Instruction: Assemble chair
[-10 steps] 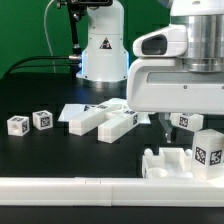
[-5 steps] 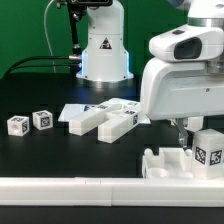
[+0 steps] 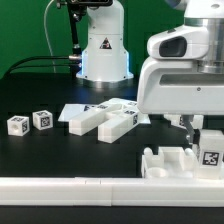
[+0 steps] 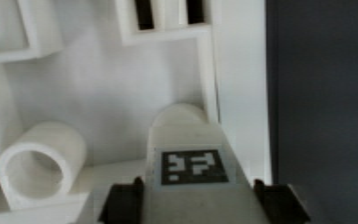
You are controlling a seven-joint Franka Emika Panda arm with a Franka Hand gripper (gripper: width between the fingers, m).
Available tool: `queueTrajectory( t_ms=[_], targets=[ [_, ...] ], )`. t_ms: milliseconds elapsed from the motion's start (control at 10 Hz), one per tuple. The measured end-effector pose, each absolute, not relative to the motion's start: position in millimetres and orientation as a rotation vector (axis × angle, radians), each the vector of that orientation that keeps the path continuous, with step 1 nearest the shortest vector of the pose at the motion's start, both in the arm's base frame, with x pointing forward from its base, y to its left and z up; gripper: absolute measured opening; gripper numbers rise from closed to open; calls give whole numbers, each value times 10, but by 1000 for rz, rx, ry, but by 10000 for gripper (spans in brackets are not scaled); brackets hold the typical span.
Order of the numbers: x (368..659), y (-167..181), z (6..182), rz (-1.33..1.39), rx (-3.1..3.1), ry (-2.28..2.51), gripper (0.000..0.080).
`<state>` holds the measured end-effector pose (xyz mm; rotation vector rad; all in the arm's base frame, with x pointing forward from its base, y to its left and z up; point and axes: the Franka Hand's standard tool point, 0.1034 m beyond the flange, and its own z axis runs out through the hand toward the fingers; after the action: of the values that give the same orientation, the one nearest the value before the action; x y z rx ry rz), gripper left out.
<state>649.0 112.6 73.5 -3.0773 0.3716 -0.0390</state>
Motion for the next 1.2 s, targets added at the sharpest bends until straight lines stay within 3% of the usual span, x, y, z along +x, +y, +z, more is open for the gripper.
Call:
queueTrajectory(
  t_ms=[800, 1200],
  targets=[
    [6535, 1205, 732, 5, -2401, 1877, 285],
    [6557, 1185, 749, 63, -2052, 2216, 285]
  ],
)
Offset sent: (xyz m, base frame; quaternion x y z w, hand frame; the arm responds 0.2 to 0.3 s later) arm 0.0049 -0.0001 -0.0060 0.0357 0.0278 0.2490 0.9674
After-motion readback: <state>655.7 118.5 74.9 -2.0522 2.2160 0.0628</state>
